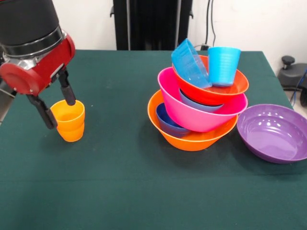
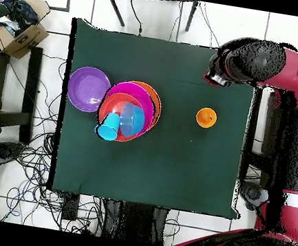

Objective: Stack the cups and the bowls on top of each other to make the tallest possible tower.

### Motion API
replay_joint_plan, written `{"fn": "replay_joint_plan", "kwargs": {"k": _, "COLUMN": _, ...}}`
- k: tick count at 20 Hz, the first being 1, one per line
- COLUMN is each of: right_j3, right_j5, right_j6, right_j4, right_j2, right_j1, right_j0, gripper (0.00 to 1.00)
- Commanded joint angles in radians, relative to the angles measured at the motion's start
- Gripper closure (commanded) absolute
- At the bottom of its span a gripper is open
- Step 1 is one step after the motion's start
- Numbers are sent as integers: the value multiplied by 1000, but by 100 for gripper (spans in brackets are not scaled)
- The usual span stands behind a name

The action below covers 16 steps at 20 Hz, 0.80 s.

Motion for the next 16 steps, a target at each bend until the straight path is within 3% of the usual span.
{"fn": "replay_joint_plan", "kwargs": {"k": 1, "right_j3": -26, "right_j5": 71, "right_j6": -236, "right_j4": -93, "right_j2": -68, "right_j1": 39, "right_j0": 8, "gripper": 0}}
{"fn": "replay_joint_plan", "kwargs": {"k": 8, "right_j3": -1, "right_j5": 87, "right_j6": -274, "right_j4": -99, "right_j2": -77, "right_j1": 21, "right_j0": 1, "gripper": 0}}
{"fn": "replay_joint_plan", "kwargs": {"k": 16, "right_j3": -78, "right_j5": 112, "right_j6": -333, "right_j4": -129, "right_j2": -71, "right_j1": 63, "right_j0": 19, "gripper": 0}}
